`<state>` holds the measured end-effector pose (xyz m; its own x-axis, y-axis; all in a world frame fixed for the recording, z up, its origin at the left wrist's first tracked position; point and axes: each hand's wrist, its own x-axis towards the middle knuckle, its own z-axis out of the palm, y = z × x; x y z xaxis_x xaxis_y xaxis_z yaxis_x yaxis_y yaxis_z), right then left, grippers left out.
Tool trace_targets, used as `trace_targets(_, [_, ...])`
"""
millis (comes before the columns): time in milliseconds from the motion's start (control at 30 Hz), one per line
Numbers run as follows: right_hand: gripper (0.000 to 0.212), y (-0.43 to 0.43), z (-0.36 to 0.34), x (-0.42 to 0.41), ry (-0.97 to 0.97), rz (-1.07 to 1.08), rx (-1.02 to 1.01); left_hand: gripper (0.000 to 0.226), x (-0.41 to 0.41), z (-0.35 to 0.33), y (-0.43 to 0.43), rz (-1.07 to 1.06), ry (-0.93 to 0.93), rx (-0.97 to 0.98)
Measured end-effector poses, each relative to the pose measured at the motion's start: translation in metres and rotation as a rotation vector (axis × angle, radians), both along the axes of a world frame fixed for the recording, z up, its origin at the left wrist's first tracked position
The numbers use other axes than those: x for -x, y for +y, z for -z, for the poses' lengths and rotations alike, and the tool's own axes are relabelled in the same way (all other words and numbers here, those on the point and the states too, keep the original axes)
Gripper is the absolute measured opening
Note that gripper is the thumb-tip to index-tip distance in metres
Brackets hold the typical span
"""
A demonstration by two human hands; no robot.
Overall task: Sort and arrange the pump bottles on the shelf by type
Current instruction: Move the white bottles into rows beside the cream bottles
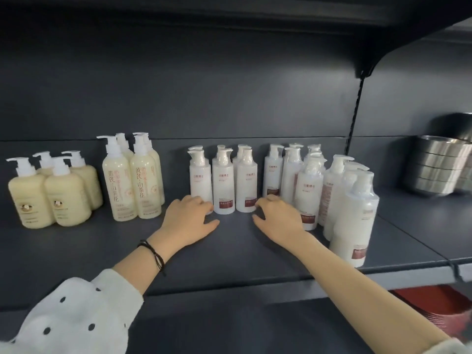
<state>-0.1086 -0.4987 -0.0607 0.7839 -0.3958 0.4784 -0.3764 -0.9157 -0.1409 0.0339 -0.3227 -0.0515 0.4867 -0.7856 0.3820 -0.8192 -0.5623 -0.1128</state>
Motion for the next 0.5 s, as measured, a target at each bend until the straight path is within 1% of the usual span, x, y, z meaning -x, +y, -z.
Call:
trace_targets(67, [0.03, 0.007, -0.005, 0.022, 0.031, -0.03, 0.084, 0.048, 0.027, 0.0, 0.0, 0.003, -0.054, -0.009])
trace_targets(133, [0.029, 0.012, -0.009, 0.046, 0.021, -0.061, 0.131, 0.05, 0.054, 0.001, -0.002, 0.012, -0.098, -0.012])
trace_targets(167, [0.029, 0.013, -0.011, 0.059, -0.003, -0.086, 0.156, 0.05, 0.068, 0.001, -0.004, 0.019, -0.107, 0.0])
trace_targets(233, [0.027, 0.014, -0.015, 0.088, -0.093, -0.158, 0.191, 0.049, 0.099, 0.0, -0.01, 0.034, -0.068, 0.05])
trace_targets(333, [0.02, 0.014, -0.018, 0.127, -0.263, -0.255, 0.165, 0.043, 0.145, -0.002, -0.02, 0.097, 0.064, 0.164])
trace_targets(400, [0.016, 0.009, -0.018, 0.154, -0.374, -0.246, 0.125, 0.04, 0.173, 0.0, -0.03, 0.145, 0.168, 0.214])
trace_targets(433, [0.015, 0.005, -0.017, 0.168, -0.42, -0.216, 0.09, 0.04, 0.185, 0.0, -0.038, 0.167, 0.249, 0.243])
trace_targets(500, [0.017, -0.008, -0.016, 0.19, -0.49, -0.137, -0.015, 0.043, 0.205, -0.002, -0.059, 0.214, 0.493, 0.345])
